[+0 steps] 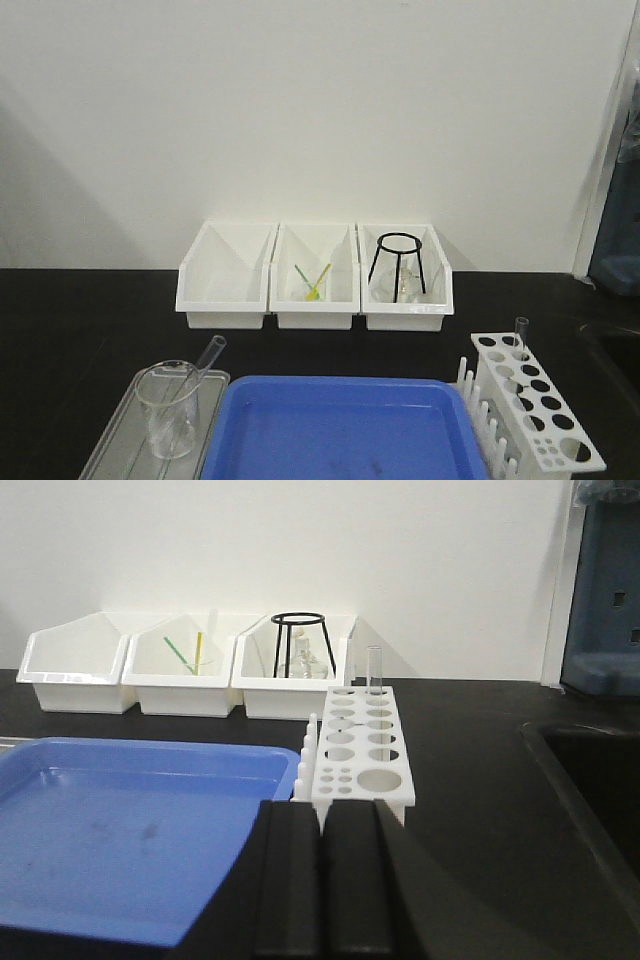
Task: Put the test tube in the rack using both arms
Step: 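Drive the base forward toward the bench and raise both arms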
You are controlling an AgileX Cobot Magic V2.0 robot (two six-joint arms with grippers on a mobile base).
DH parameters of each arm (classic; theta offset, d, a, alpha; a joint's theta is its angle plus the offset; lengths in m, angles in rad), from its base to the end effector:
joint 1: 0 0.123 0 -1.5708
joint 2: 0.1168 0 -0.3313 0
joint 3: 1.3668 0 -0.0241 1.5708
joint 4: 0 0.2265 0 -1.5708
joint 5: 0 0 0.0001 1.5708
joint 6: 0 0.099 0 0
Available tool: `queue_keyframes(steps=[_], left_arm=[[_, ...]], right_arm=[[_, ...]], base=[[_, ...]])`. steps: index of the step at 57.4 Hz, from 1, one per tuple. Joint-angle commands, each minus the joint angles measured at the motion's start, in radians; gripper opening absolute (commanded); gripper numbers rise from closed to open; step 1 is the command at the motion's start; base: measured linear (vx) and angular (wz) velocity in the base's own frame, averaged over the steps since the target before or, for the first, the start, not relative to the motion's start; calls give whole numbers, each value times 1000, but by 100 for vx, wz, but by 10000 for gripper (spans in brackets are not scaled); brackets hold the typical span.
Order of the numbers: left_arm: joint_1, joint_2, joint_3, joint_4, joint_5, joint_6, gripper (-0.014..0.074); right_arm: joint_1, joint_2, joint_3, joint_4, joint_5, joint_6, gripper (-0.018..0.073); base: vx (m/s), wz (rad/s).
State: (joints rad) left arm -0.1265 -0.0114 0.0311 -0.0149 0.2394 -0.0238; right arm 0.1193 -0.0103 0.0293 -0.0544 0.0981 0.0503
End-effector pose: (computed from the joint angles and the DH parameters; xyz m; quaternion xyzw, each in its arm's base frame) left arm -0.0076 0.0006 0.1801 0.0349 0.7644 -0.0543 0.6415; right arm -0.0060 -0.0013 0.1946 -0.0423 0.7163 0.0383 0.6955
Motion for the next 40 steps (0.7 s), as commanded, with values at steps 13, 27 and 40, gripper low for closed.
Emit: queue_keyframes(steps=[13, 27, 40], left_arm=[[0, -14, -30, -9, -78, -5, -7], [0, -14, -30, -9, -78, -5, -7], [0, -14, -30, -9, -78, -5, -7]], right_arm=[[1, -8, 20, -5, -78, -11, -11], [1, -8, 20, -5, -78, -11, -11], [1, -8, 20, -5, -78, -11, -11]], base=[[27, -10], [14, -3], [3, 0]])
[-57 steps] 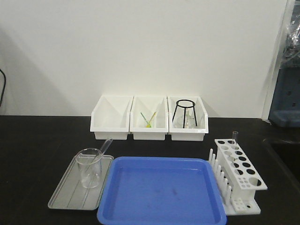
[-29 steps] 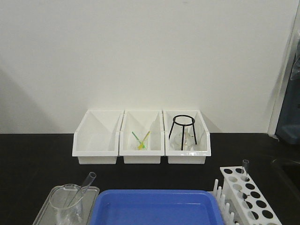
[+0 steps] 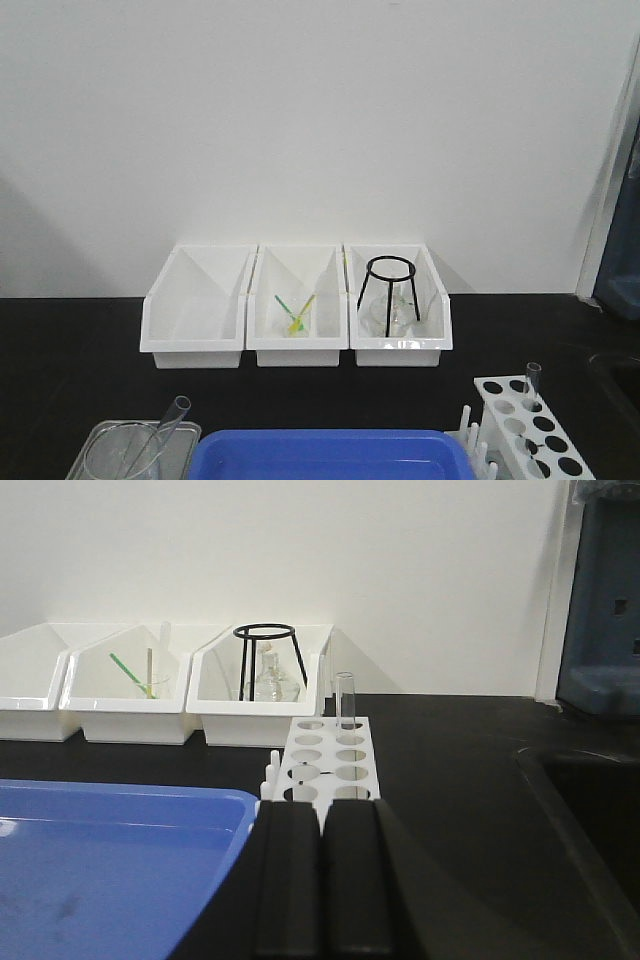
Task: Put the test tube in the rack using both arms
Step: 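Drive the base forward toward the bench and raise both arms, then lower the left gripper toward the glass test tube in the beaker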
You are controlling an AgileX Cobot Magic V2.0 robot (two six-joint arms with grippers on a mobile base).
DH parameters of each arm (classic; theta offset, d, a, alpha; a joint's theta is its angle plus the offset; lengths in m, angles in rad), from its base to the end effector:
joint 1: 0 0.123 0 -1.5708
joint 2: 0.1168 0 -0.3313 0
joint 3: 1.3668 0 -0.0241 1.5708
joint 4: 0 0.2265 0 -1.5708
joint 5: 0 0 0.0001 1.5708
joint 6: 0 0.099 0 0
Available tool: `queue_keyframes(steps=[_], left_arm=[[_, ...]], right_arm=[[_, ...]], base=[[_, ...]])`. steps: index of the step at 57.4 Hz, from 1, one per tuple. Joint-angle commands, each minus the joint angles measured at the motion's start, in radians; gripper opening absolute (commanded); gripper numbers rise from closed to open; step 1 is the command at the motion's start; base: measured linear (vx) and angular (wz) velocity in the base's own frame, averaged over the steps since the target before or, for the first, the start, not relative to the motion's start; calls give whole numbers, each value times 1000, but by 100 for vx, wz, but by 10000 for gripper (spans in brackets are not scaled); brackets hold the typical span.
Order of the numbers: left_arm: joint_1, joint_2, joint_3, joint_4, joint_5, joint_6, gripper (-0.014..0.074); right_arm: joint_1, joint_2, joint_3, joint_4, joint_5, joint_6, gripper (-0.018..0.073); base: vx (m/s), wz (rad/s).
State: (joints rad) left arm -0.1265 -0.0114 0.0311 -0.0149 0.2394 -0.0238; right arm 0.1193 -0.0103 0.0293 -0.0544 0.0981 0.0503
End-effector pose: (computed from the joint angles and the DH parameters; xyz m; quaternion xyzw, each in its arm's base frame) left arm -0.0076 0.0006 0.1801 0.0349 0.7644 -0.0543 0.6415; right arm -0.0060 -0.0013 0.1946 -0.0423 0.7163 0.0383 0.6955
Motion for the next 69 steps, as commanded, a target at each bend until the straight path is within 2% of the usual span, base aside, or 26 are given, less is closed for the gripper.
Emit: queue_keyframes(steps=[1, 16, 25, 32, 39, 43, 47, 52, 60, 69], left_arm=[[0, -14, -30, -9, -78, -5, -7], [0, -14, -30, -9, -79, -5, -7], [0, -14, -30, -9, -133, -4, -7], [0, -14, -37, -13, -239, -11, -7], [0, -14, -58, -48, -467, -81, -7], [0, -12, -101, -66, -535, -113, -7], [0, 3, -194, -94, -522, -111, -7], [0, 70, -357, -94, -476, -75, -7], [0, 313, -638, -86, -378, 8, -7], [0, 569, -802, -86, -317, 56, -7]], right_arm=[[1, -8, 20, -5, -78, -11, -11], [1, -8, 20, -5, -78, -11, -11], [1, -8, 20, -4, -83, -11, -11], [1, -8, 20, 4, -168, 1, -11], [1, -8, -6, 17, -276, 21, -11], [1, -8, -74, 22, -271, 21, -11], [1, -2, -178, 17, -253, 8, -11], [1, 46, -308, 13, -250, -56, -11], [1, 256, -525, 14, -251, -144, -11], [1, 497, -650, 14, -288, -150, -11]], base=[[0, -1], [0, 0], [0, 0], [0, 0], [0, 0], [0, 0], [0, 0], [0, 0], [0, 0], [0, 0]])
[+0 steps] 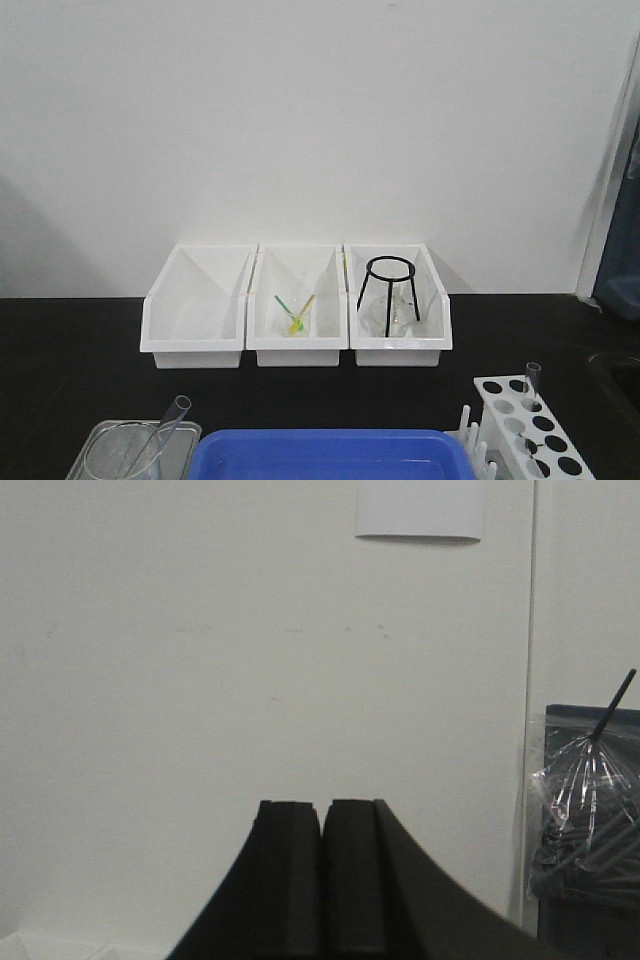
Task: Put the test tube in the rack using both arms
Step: 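Lower the left gripper toward the glass test tube in the beaker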
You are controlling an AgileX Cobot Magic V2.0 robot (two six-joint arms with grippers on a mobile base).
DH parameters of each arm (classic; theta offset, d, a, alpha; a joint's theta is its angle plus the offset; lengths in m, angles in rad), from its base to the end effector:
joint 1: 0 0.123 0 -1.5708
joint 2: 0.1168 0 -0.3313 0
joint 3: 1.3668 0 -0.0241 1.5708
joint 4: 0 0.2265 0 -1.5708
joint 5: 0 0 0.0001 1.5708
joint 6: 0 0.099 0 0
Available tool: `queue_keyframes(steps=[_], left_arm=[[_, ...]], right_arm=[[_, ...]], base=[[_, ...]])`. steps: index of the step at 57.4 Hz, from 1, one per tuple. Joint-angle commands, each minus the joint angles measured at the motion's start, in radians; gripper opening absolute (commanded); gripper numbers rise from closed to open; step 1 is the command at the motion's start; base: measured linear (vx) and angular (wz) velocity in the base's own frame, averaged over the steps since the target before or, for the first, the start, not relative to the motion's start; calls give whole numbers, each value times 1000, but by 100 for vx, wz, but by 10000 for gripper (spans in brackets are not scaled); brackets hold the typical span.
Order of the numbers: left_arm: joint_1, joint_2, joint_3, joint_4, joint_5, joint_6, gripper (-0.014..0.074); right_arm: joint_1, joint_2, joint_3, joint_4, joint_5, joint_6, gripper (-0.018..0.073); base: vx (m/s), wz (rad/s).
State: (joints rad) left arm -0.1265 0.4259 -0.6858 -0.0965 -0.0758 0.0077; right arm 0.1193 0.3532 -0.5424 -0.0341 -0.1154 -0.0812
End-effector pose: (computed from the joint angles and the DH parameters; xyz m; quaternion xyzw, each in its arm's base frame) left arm 0.0114 -0.0007 0.4343 0.0072 0.5431 -0.0881 0.8350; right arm 0.0074 0.0013 0.3957 -0.0666 0.5520 0.0028 0.8312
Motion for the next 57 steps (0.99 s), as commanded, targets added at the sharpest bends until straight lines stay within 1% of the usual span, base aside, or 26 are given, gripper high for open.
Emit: queue_keyframes(steps=[1, 6, 10, 18, 23, 26, 31, 35, 37, 40, 43, 47, 50, 53, 57], left_arm=[[0, 150, -98, -4, 0, 25, -7], [0, 242, -121, -4, 7, 25, -7], [0, 294, -122, -6, -13, 20, -6], [0, 338, -122, -4, -29, 22, 5], [0, 340, -122, -4, -35, 23, 36], [0, 340, -122, -4, -33, 23, 62], [0, 340, -122, -4, -26, 23, 136], [0, 340, -122, -4, -22, 24, 224], [0, 340, -122, -4, -16, 24, 274], [0, 340, -122, -4, -8, 24, 347], [0, 340, -122, -4, -4, 24, 417], [0, 340, -122, -4, -4, 24, 492], [0, 340, -122, -4, -14, 24, 542], [0, 340, -122, -4, -20, 24, 571], [0, 338, -122, -6, -45, 20, 588]], right_arm=[[1, 153, -85, -6, -79, -19, -11], [1, 245, -103, -5, -84, -19, -11], [1, 295, -107, -5, -106, -19, -8], [1, 339, -107, -2, -106, -12, 8], [1, 338, -107, 2, -96, -3, 49], [1, 338, -107, 2, -95, -3, 87], [1, 338, -107, 2, -82, -3, 183], [1, 338, -107, 2, -70, -3, 279], [1, 338, -107, 2, -65, -3, 351], [1, 338, -107, 2, -61, -3, 435], [1, 338, -107, 2, -60, -4, 510], [1, 338, -107, 2, -60, -4, 589], [1, 338, -107, 2, -60, -4, 633], [1, 338, -107, 2, -61, -3, 663], [1, 338, -107, 6, -59, -1, 671]], base=[[0, 0], [0, 0], [0, 0], [0, 0], [0, 0], [0, 0], [0, 0], [0, 0], [0, 0], [0, 0], [0, 0], [0, 0], [0, 0], [0, 0], [0, 0]])
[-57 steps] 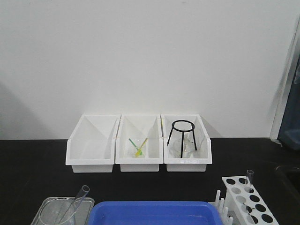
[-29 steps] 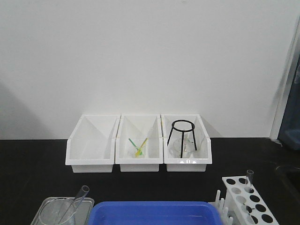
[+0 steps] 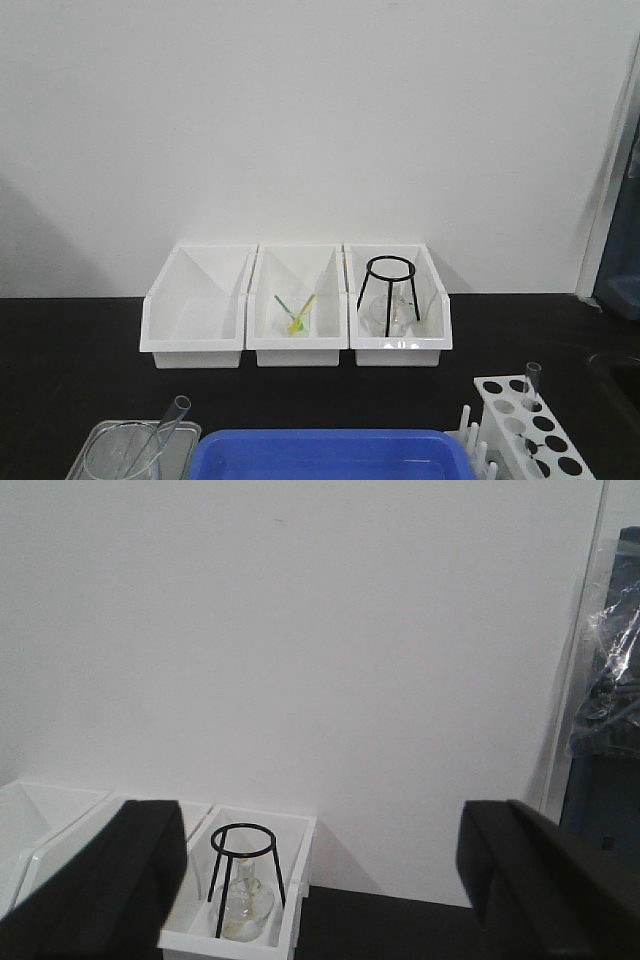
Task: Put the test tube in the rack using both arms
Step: 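Lower the left gripper toward the glass test tube in the beaker, then close the left gripper around the top of the glass test tube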
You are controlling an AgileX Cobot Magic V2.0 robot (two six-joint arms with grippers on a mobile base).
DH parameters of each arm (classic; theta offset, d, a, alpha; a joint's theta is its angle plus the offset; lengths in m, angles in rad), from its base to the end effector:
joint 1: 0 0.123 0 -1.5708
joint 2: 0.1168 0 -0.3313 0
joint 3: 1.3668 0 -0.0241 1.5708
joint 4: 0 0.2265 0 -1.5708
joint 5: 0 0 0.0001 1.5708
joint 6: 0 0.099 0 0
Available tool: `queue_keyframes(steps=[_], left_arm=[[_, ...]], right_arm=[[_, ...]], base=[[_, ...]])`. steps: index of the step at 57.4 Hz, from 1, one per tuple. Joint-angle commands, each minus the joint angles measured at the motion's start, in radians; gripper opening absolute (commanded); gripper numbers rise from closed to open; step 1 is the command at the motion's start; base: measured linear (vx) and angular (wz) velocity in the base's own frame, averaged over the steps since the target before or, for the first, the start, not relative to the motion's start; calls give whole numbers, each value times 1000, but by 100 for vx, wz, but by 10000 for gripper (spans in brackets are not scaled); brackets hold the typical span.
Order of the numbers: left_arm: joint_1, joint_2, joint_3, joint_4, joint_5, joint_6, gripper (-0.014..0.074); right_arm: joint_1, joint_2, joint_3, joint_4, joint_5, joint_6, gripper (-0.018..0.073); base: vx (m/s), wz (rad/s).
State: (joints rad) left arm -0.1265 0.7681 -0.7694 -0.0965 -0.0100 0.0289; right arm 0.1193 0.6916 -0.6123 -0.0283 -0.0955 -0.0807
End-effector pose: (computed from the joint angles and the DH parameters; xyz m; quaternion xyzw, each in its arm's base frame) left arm 0.1113 -0.0141 0.4330 0.0194 0.6712 -0.0715 0.7376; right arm 0.0953 0.0117 0.3986 -0.0772 0.6652 0.0048 0.7427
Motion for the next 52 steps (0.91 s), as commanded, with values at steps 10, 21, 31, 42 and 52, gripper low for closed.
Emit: queue_keyframes(steps=[10, 21, 31, 42, 52], left_arm=[[0, 1, -36, 8, -131, 15, 585], [-29, 62, 51, 197, -107, 139, 585], [-95, 157, 213, 266, -208, 131, 585], [-123, 335, 261, 265, -315, 131, 585], [-123, 487, 237, 265, -422, 130, 585]], right_arm=[[1, -1, -37, 0, -67, 0, 646], [1, -1, -37, 0, -26, 0, 577], [1, -1, -37, -1, 22, -4, 516], [1, -1, -37, -2, 36, -4, 468], [1, -1, -37, -3, 36, -4, 449]], base=[[0, 0], [0, 0], [0, 0], [0, 0], [0, 0]])
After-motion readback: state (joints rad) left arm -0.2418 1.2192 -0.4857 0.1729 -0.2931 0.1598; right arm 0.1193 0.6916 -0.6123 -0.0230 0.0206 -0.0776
